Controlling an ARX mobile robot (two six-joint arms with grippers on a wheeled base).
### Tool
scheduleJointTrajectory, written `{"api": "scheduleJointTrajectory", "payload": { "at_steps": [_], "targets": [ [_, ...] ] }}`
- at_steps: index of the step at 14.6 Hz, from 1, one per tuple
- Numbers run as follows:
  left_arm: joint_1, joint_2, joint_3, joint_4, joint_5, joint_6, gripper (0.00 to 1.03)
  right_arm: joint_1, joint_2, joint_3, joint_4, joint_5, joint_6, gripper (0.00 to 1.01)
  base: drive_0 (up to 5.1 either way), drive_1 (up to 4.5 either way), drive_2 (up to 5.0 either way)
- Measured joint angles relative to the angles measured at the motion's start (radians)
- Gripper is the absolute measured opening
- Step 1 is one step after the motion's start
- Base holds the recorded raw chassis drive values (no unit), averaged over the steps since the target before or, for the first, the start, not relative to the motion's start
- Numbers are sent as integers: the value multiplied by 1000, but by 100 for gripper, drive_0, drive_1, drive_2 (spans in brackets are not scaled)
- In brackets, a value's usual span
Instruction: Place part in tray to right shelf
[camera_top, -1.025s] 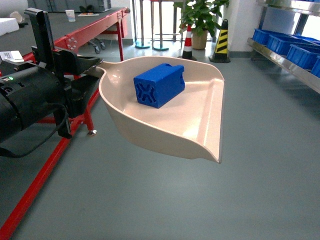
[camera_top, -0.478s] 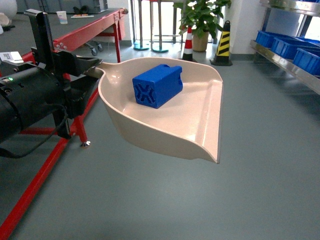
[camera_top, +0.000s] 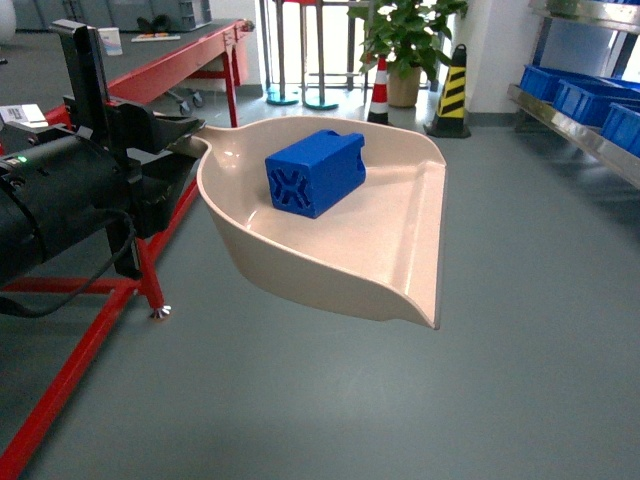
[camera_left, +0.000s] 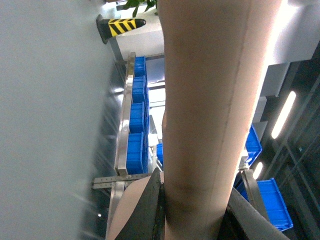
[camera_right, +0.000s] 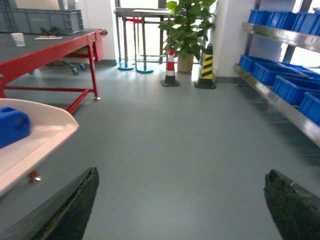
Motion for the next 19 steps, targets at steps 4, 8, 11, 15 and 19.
{"api": "scheduleJointTrajectory", "payload": {
  "at_steps": [4, 8, 11, 15, 19],
  "targets": [
    [1, 0, 0, 5, -2, -1, 17, -1, 2, 0, 0, 0, 0, 98, -14, 420, -447],
    [1, 0, 0, -1, 1, 0, 17, 0, 0, 0, 0, 0, 0, 98, -8, 426, -441],
    [3, 0, 0, 2, -2, 0, 17, 0, 1, 0, 0, 0, 0, 98, -29, 404, -462],
    [3, 0, 0, 3, -2, 0, 17, 0, 0, 0, 1, 0, 0, 98, -181, 140, -503],
    [2, 0, 2, 2, 0, 0, 17, 0, 6, 0, 0, 0, 0, 98, -152, -152, -152]
  ]
}}
